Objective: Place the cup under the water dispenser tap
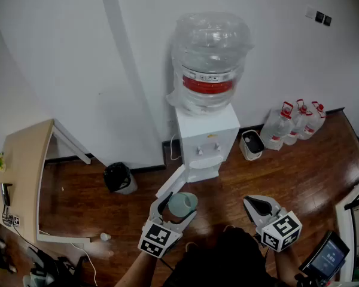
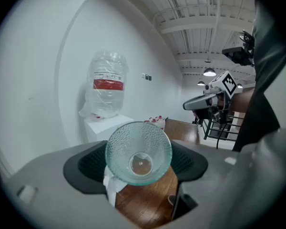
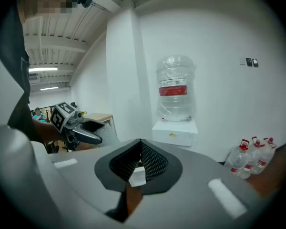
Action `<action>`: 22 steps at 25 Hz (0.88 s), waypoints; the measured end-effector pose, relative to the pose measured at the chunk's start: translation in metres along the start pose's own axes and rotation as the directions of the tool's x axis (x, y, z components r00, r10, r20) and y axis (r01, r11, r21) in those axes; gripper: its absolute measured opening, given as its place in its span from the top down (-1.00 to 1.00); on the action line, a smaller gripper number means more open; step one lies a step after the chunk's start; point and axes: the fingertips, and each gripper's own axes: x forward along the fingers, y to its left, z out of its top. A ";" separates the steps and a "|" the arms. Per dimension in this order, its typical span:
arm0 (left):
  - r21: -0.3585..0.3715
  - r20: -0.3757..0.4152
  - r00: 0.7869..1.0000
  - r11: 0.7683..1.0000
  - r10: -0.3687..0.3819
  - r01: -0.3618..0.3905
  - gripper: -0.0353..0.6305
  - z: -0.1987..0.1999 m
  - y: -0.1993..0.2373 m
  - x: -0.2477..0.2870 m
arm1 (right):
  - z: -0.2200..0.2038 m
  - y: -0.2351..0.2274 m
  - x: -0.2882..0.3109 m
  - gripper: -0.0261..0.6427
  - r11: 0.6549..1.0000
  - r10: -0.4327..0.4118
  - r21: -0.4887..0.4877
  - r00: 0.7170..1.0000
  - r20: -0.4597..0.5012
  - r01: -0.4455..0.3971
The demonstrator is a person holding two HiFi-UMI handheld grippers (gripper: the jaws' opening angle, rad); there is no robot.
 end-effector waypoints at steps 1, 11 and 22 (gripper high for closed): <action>0.003 -0.003 1.000 1.000 -0.006 0.006 0.06 0.001 0.000 0.007 | -0.001 -0.006 0.004 0.92 1.000 0.001 0.000 1.000 0.001 -0.001; -0.034 -0.094 0.995 0.999 0.018 -0.021 0.06 0.002 0.024 0.129 | 0.005 -0.122 0.046 0.92 0.999 0.038 0.031 0.999 0.032 -0.039; -0.159 -0.255 0.962 0.978 0.093 -0.137 0.06 -0.029 0.056 0.280 | 0.006 -0.270 0.074 0.92 0.988 0.148 0.040 0.988 -0.037 -0.146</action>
